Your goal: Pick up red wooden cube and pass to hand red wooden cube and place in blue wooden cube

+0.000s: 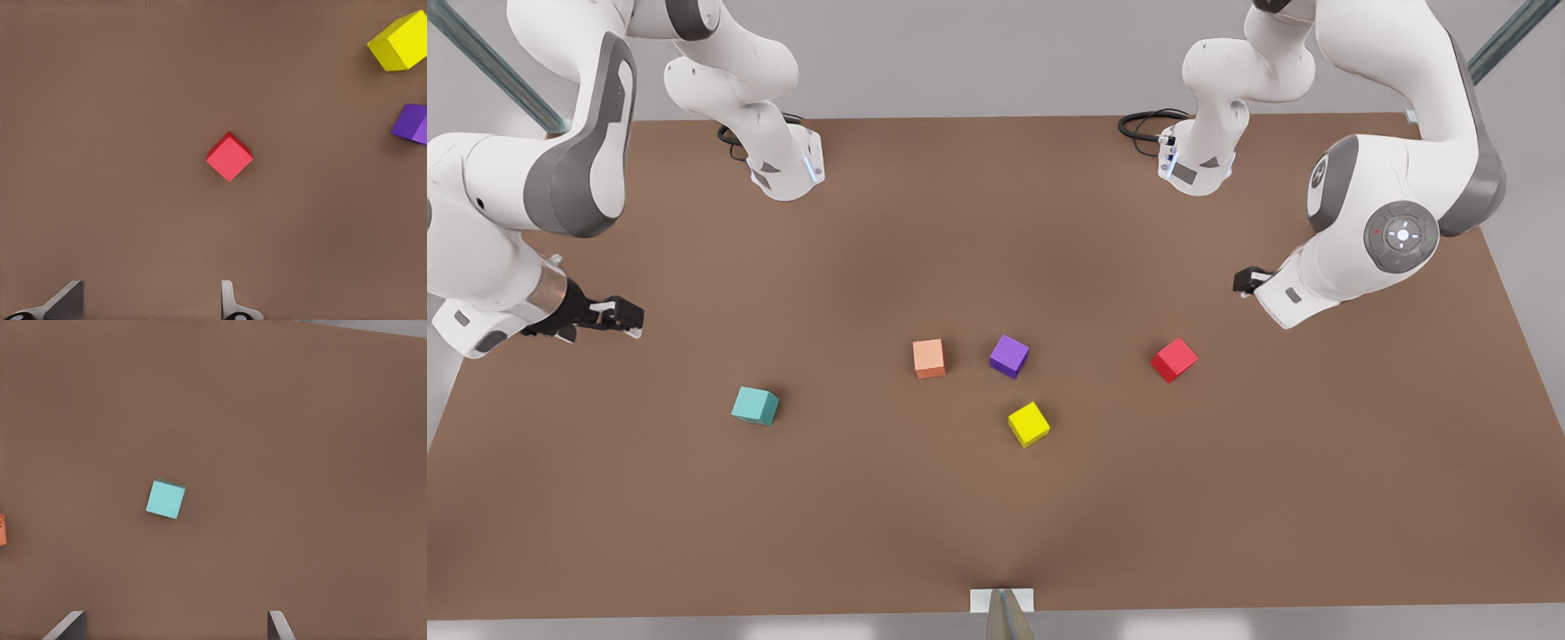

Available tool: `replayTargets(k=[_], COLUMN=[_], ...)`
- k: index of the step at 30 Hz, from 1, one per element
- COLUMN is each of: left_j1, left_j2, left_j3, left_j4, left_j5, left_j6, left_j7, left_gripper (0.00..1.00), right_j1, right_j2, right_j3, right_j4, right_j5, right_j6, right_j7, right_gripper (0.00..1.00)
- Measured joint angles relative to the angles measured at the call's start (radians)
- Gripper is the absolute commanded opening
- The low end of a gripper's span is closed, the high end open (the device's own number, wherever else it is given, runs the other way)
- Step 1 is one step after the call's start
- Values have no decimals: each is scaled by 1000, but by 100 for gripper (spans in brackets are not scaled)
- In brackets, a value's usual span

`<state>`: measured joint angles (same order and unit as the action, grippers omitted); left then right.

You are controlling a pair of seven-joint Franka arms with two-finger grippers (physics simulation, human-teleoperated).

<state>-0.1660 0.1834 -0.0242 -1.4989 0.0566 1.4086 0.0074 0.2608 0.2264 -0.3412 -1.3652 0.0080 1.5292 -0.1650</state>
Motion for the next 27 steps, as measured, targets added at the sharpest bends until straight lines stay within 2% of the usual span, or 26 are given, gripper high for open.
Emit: replayTargets(k=[3, 6, 9, 14, 20, 27], left_j1=[-1, -27, -87, -110, -110, -105], left_j2=[6, 113, 180, 195, 171, 195], left_j3=[1, 6, 42, 57, 58, 72], left_j4=[0, -63, -258, -440, -506, -511], left_j5=[-10, -80, -110, -125, -134, -161], left_j6=[5, 40, 206, 482, 651, 789], left_j7=[4, -10, -48, -194, -370, -513], left_gripper=[100, 100, 100, 100, 100, 100], right_j1=[-1, 0, 0, 1, 2, 2], right_j2=[-1, 0, 1, 2, 6, 11], right_j3=[-1, -2, -2, -2, 0, 0], right_j4=[-6, -8, -13, -21, -23, -25], right_j5=[9, 16, 18, 17, 14, 13], right_j6=[3, 5, 4, 3, 1, -3], right_j7=[-5, -8, -13, -19, -26, -33], right_gripper=[100, 100, 100, 100, 100, 100])
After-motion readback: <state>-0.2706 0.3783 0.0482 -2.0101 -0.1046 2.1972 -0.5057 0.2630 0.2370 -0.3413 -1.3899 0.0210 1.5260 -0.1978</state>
